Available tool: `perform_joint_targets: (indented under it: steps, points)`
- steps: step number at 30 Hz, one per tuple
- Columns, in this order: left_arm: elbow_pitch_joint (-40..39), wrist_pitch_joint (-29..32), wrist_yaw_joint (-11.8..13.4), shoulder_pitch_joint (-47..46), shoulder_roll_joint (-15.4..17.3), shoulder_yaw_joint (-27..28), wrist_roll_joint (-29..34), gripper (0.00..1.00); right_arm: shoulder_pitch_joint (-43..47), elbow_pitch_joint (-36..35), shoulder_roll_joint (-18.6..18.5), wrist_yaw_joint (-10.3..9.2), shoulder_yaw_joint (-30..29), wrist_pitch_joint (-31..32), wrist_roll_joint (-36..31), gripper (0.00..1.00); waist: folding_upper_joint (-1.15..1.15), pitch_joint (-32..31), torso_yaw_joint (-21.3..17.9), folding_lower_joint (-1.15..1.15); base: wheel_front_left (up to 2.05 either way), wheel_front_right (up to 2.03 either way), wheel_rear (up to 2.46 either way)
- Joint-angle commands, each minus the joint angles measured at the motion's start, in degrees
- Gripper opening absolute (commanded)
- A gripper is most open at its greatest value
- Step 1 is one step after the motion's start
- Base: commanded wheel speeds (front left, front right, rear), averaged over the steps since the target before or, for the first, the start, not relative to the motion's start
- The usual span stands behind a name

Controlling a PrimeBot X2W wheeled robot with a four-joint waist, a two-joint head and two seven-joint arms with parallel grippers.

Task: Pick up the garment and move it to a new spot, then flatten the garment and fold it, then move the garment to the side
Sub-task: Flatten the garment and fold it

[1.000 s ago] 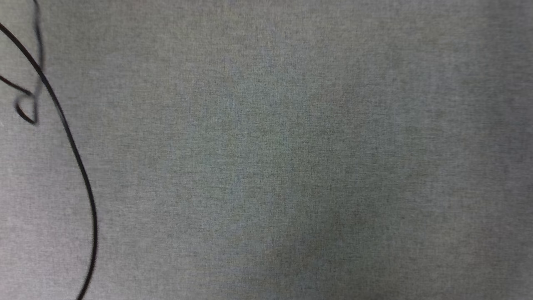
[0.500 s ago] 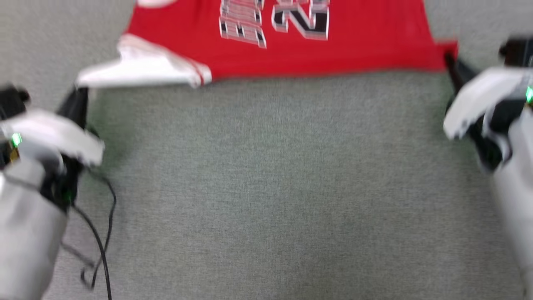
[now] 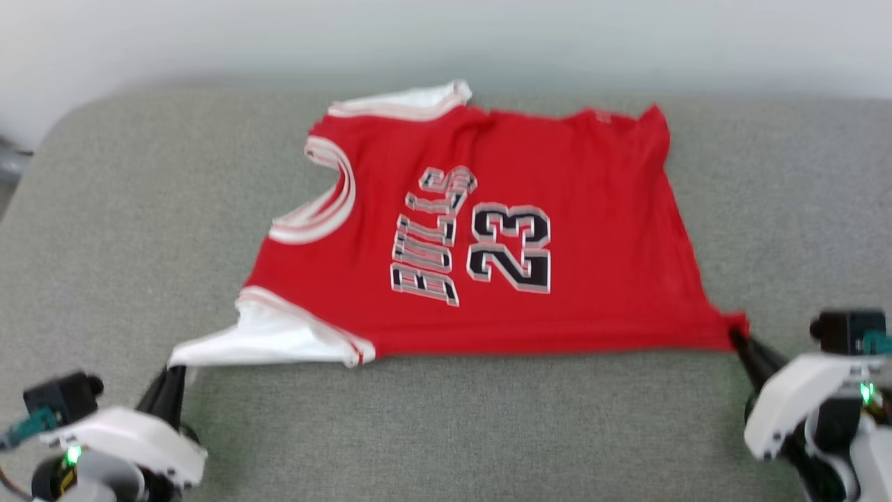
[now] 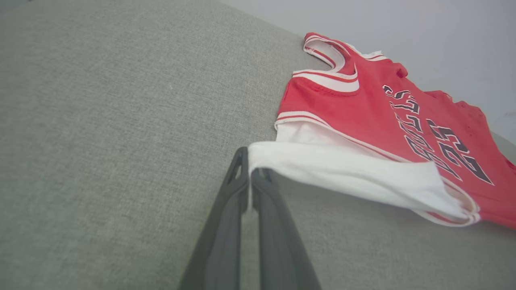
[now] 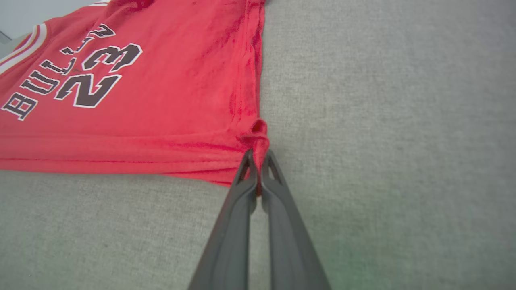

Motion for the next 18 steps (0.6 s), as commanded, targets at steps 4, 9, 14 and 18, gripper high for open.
perform_joint_targets:
  steps: [4, 9, 14, 18]
  points:
    - [-7.23, 0.8, 5.55, 9.1, 2.77, 1.66, -1.73, 0.0, 11.43, -8.33, 1.54, -0.71, -5.36, 5.13, -2.09, 0.0, 0.0, -5.6, -0.04, 0.02, 0.0, 0.0, 0.0]
    - [-16.58, 2.22, 11.03, 18.11, 4.59, 2.36, -2.83, 0.0, 22.55, -19.26, 5.84, -0.69, -10.07, 11.0, -4.82, 0.0, 0.0, -7.99, 0.13, 0.02, 0.0, 0.0, 0.0]
    - [-24.94, 4.25, 15.9, 25.81, 5.91, 2.64, -4.44, 0.0, 30.12, -27.12, 9.56, -0.53, -12.84, 16.36, -7.14, 0.0, 0.0, -10.08, -0.29, 0.02, 0.0, 0.0, 0.0]
    - [-29.88, 5.61, 18.2, 27.42, 7.01, 2.57, -4.45, 0.0, 31.92, -29.91, 11.01, -0.47, -13.57, 18.58, -7.95, 0.0, 0.0, -10.94, -0.22, 0.02, 0.0, 0.0, 0.0]
